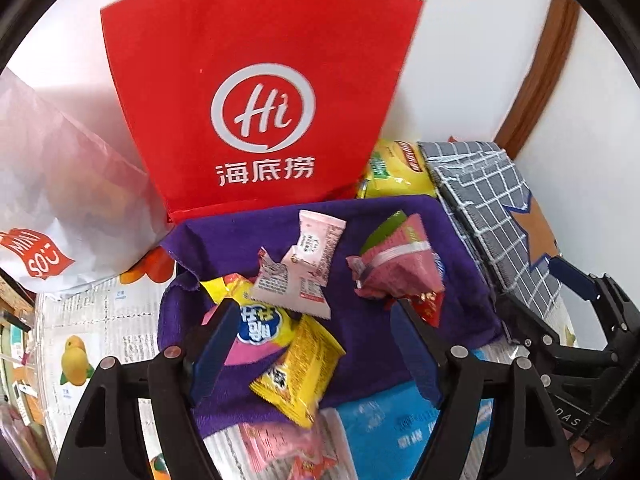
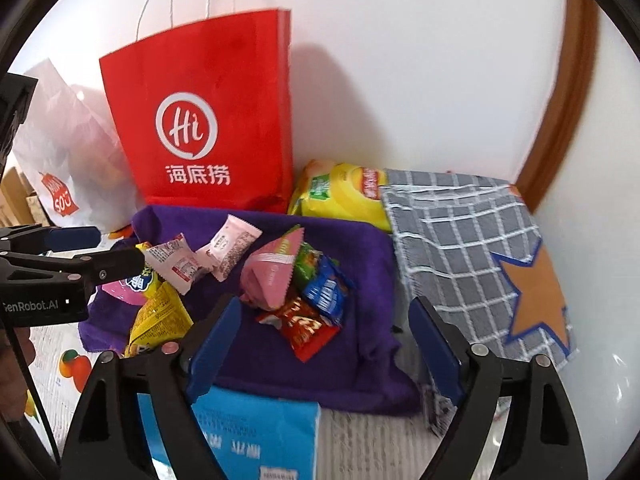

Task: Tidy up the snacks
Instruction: 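Withdraw both open tools from the towel toward the loose pink snacks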

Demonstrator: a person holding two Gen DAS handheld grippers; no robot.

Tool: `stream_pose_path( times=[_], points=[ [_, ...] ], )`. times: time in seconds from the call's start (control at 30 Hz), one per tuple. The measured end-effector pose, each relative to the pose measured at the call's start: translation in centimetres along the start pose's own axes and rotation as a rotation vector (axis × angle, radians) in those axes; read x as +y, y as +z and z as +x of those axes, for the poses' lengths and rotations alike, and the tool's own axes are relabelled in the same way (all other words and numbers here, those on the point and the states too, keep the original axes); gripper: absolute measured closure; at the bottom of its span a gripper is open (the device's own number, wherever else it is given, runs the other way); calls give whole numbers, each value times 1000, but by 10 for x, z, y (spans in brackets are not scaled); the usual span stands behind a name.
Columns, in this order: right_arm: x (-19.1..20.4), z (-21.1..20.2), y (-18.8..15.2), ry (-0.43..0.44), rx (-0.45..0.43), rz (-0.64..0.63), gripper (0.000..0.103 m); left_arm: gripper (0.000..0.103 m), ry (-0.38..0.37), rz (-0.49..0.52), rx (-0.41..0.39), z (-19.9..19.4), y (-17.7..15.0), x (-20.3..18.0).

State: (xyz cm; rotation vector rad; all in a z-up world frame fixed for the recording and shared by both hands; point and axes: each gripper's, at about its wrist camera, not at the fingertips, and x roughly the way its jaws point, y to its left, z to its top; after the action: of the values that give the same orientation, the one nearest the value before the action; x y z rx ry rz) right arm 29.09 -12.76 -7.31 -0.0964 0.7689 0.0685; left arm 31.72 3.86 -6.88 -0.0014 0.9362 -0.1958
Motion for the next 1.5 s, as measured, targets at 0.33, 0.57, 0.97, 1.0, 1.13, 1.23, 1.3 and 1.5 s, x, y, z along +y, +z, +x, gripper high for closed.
stream_pose_path(
  times=[0.33,0.57,0.97,1.0,1.13,1.23,1.3,1.5],
  points=[
    [-9,-41,-26,-38,-55,36,13,24,40,11,-56,-42,-30,-1],
    [-9,-54,-44,-1,-70,51,13,24,40,9,-102,-66,-54,1],
    [2,-67,-64,144,-55,64,14,24,79,-121,-94,-80,-89,51],
    [5,-67,-66,140,-53,62,14,24,79,-132,-90,-79,-92,54],
    [13,-66,-77,170,-52,36,16,24,89,-163,-59,-68,-108,66],
    [16,-63,-85,199,-41,26,21,26,88,-178,-27,-54,-119,68],
    [16,-59,-89,210,-35,19,23,26,84,-175,-11,-46,-123,66],
    [6,-48,-101,232,-22,34,23,25,73,-140,40,-14,-125,49]
  ],
)
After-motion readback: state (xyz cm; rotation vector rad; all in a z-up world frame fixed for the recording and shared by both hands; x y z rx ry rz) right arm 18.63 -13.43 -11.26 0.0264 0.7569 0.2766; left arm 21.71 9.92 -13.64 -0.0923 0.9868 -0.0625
